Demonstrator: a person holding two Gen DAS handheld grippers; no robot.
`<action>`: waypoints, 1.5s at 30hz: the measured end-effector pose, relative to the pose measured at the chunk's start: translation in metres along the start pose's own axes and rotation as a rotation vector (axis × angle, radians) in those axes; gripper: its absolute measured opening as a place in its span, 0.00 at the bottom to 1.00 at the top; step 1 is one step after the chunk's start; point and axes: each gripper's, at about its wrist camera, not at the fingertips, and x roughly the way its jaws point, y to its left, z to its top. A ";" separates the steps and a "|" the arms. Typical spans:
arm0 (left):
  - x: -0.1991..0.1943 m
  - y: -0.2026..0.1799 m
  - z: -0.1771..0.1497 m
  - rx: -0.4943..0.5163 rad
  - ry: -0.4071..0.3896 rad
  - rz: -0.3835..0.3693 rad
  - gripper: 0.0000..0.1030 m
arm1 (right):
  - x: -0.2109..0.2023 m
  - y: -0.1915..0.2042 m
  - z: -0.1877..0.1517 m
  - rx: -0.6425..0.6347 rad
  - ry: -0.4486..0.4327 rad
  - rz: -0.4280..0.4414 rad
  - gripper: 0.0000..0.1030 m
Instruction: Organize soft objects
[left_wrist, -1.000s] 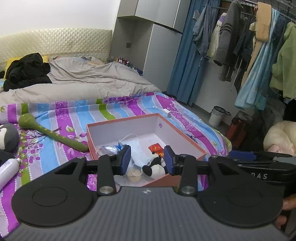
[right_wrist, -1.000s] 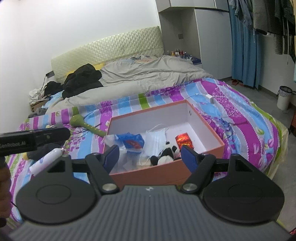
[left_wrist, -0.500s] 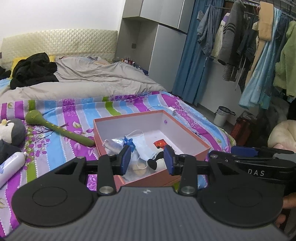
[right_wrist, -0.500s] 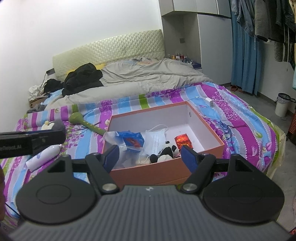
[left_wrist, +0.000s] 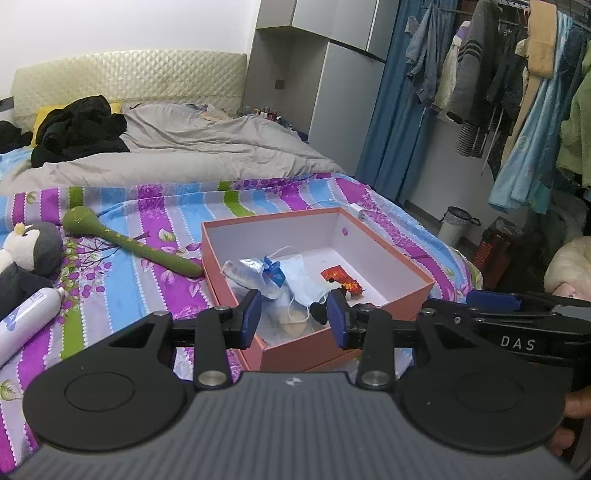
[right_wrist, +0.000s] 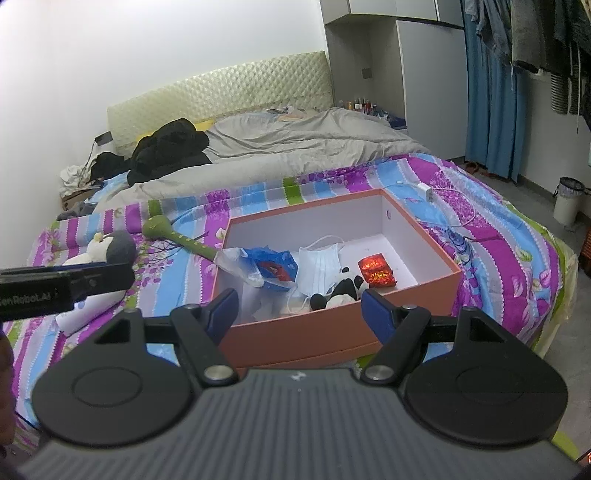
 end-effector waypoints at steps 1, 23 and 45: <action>0.000 0.000 -0.001 -0.002 0.001 0.003 0.44 | 0.000 0.000 -0.001 0.000 0.002 -0.002 0.73; 0.003 0.006 -0.002 -0.032 -0.003 0.034 0.98 | 0.001 -0.006 -0.003 0.010 -0.016 -0.058 1.00; 0.004 0.006 -0.003 -0.041 0.033 0.056 0.98 | 0.004 -0.004 -0.003 0.019 -0.002 -0.049 1.00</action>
